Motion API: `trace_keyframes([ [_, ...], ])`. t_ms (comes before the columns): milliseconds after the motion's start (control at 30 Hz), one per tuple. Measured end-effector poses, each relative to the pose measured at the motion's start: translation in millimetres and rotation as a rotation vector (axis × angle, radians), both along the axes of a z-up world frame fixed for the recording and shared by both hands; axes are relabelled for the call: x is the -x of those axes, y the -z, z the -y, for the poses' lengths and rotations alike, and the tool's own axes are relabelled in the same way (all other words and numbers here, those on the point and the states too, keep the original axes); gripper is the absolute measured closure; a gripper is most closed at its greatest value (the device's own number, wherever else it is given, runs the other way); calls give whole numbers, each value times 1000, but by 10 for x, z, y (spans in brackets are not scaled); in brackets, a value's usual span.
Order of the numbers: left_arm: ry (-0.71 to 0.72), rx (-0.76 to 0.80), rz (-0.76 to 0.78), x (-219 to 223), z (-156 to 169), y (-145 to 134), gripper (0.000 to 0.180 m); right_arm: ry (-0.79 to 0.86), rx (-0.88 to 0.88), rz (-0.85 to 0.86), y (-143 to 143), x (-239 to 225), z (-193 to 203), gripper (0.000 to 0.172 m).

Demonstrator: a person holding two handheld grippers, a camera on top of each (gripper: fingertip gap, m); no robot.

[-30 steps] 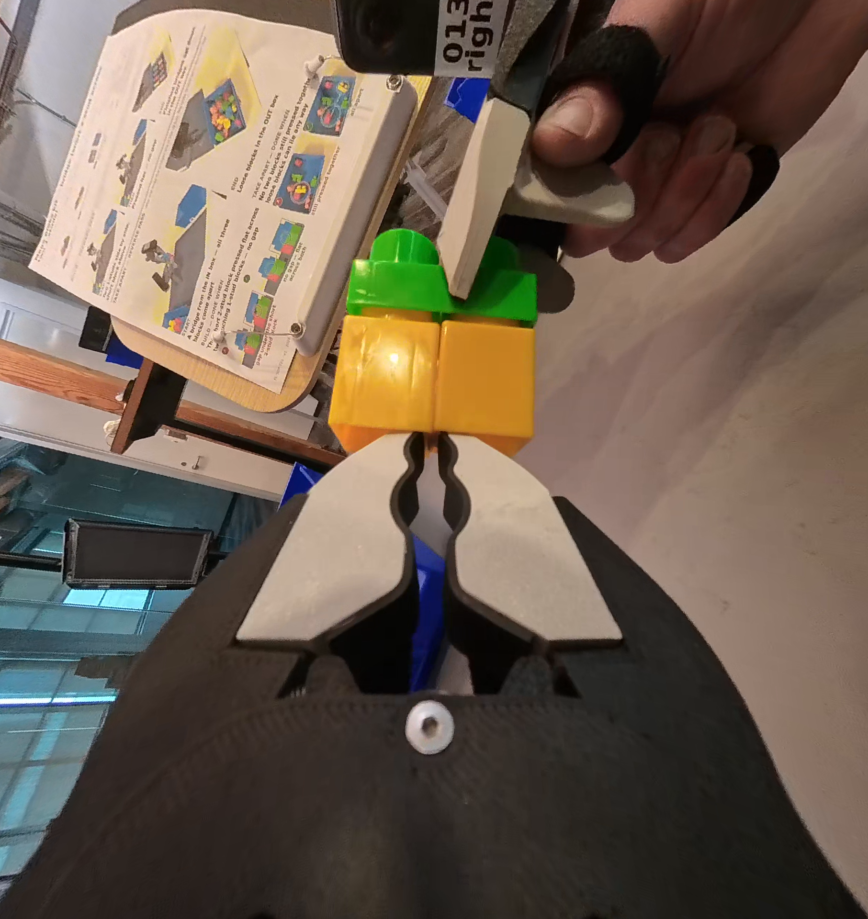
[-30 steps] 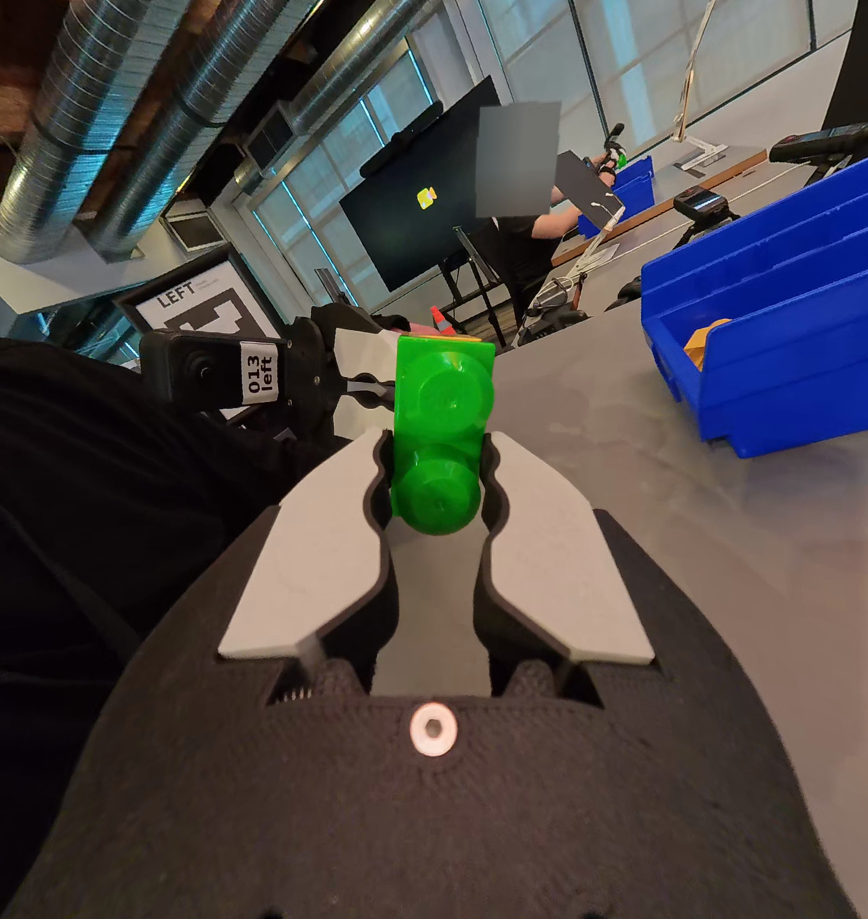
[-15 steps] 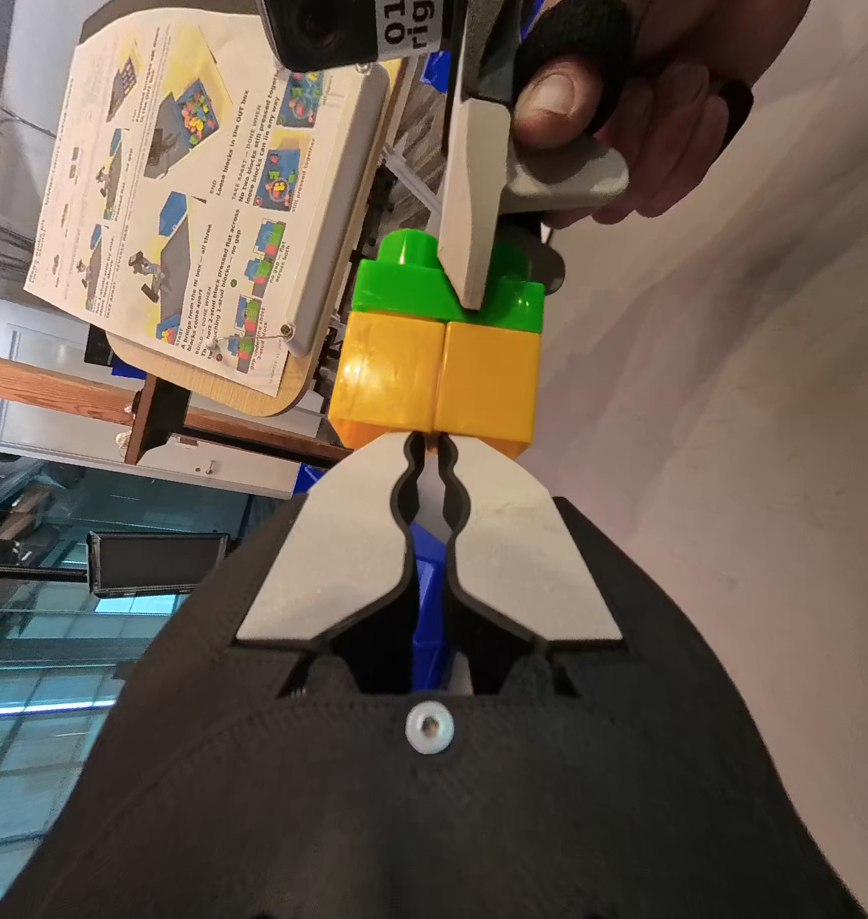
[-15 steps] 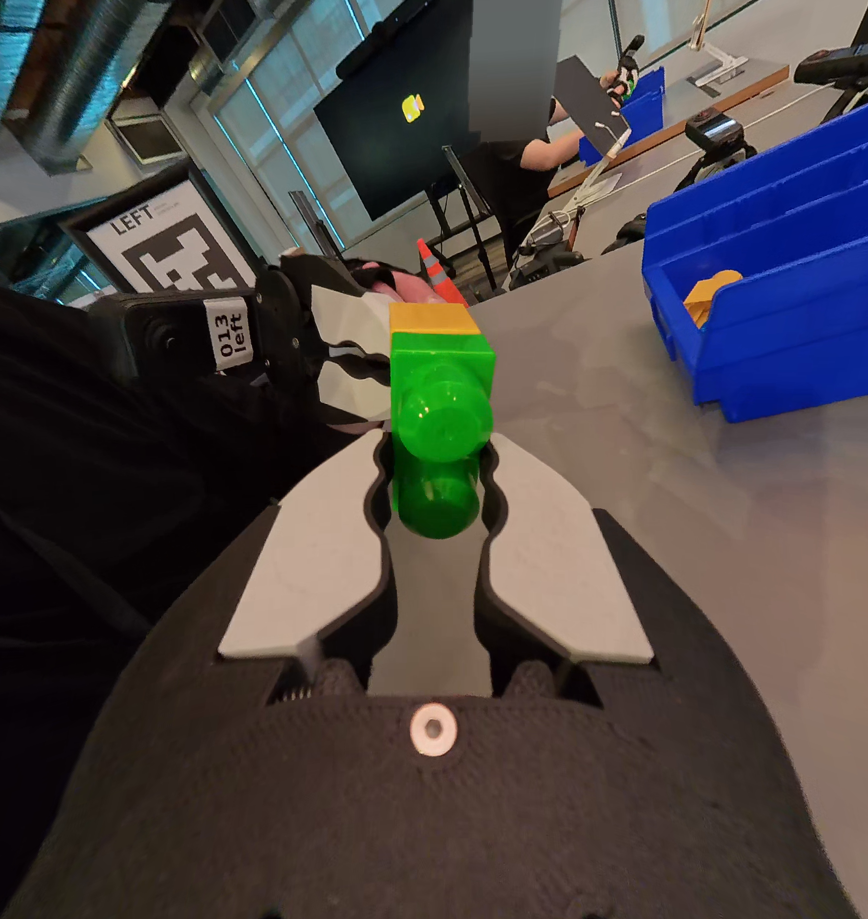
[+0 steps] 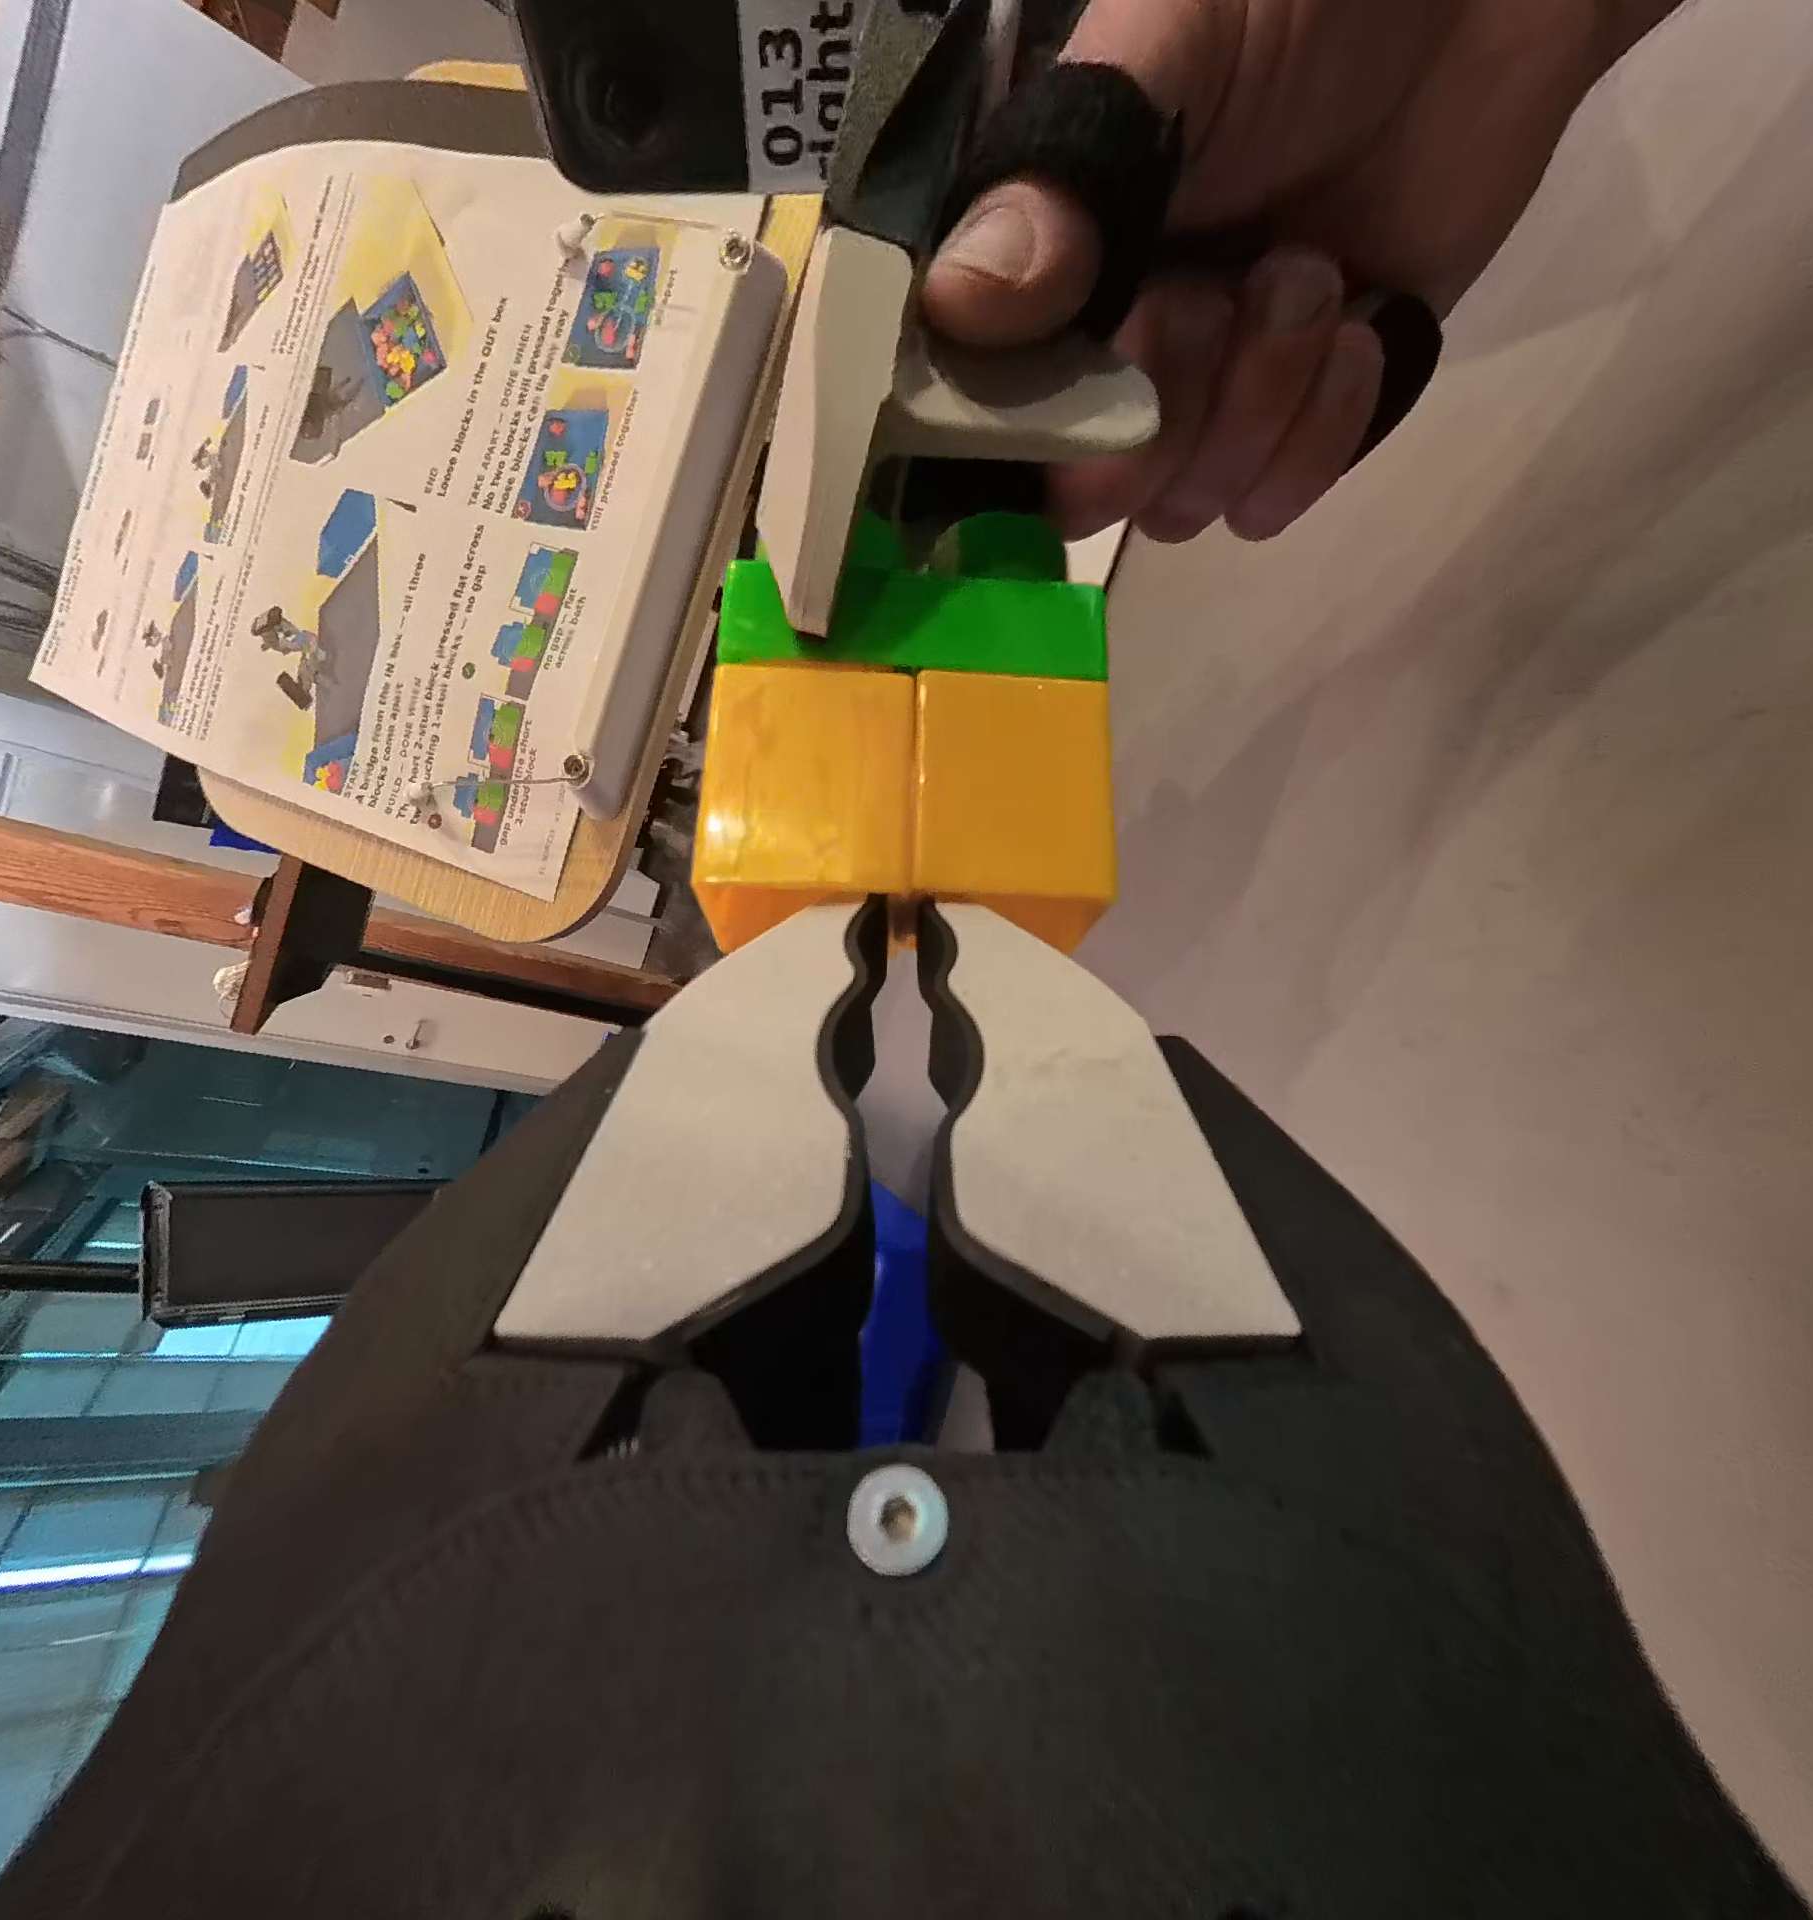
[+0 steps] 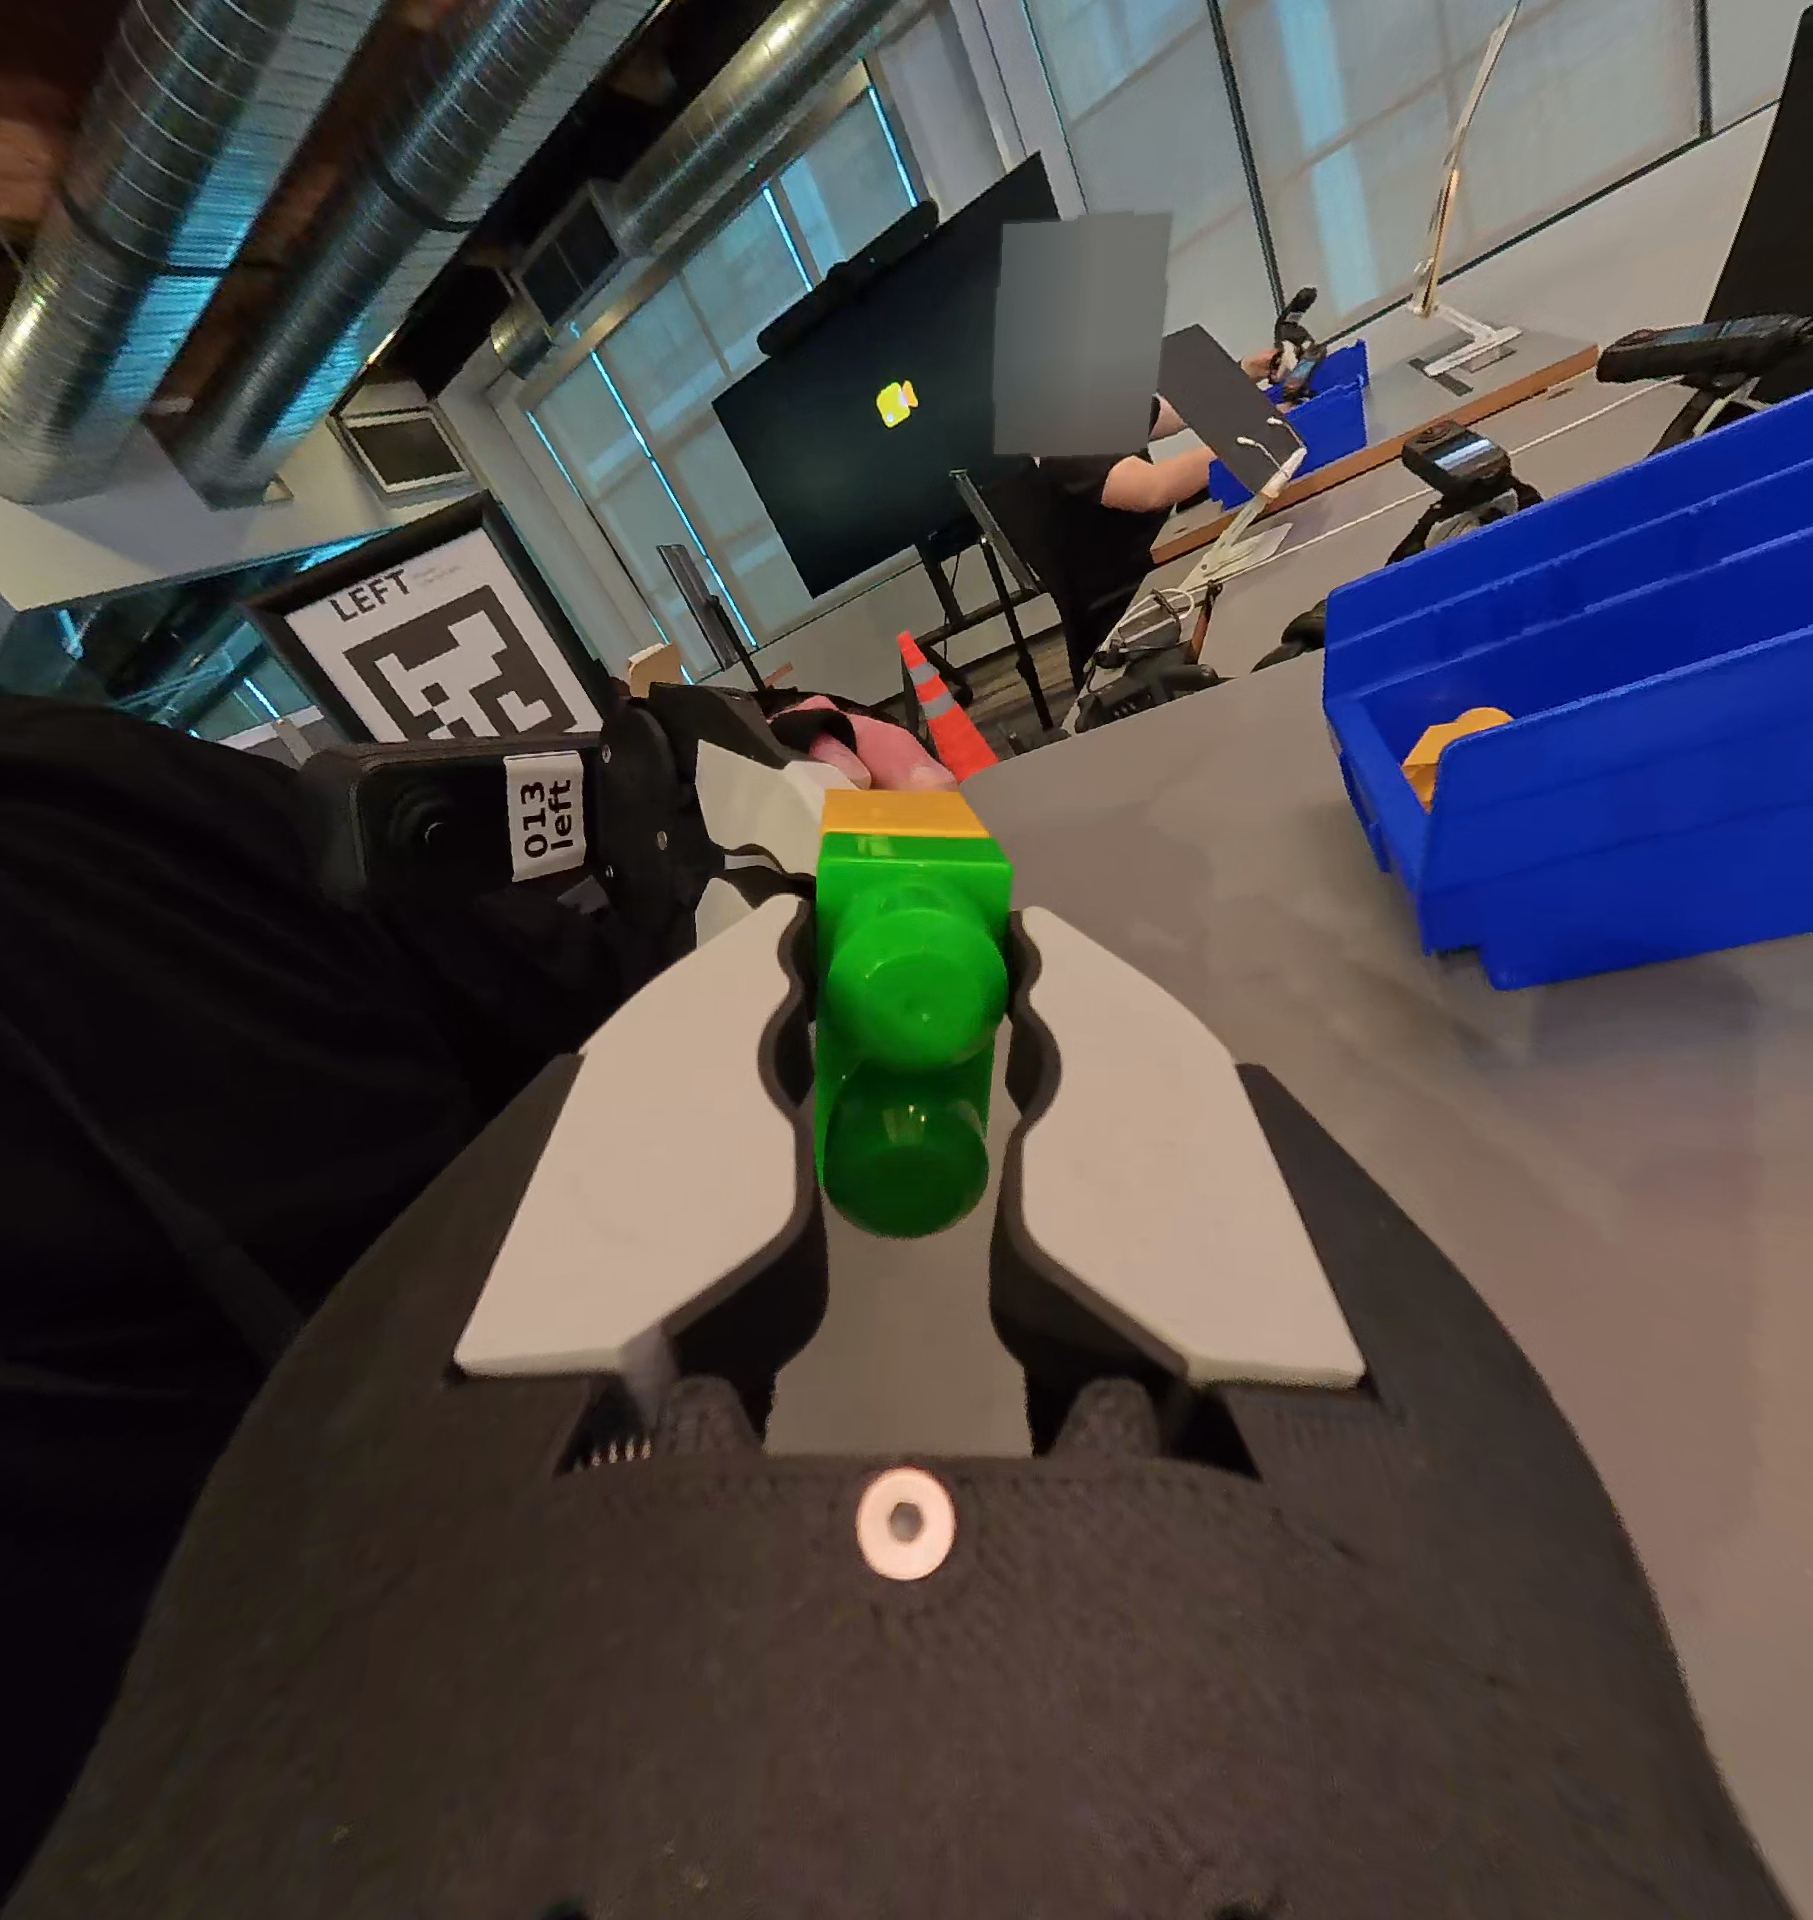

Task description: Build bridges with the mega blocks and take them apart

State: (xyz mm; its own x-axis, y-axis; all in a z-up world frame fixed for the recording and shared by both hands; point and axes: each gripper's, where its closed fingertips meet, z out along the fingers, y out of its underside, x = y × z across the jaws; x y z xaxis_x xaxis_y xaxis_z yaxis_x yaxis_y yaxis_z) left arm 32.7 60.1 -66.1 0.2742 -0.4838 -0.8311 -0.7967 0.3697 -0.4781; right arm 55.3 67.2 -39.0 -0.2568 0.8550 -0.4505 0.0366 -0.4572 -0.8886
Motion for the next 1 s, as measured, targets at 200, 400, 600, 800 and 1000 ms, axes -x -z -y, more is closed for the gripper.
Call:
trace_keyframes([
  [200,31,14,-24,-76,24,64,175,-12,5,-2,-2,-25,6,137],
  [400,46,7,-50,-93,38,74,175,-23,-3,6,-1,-34,28,137],
  [600,51,22,-67,-99,37,91,175,-24,-7,23,30,-37,34,136],
  [800,47,27,-80,-105,32,109,175,-16,1,25,46,-30,27,136],
  [1000,46,34,-75,-100,30,139,175,-28,-34,70,82,-34,29,137],
])
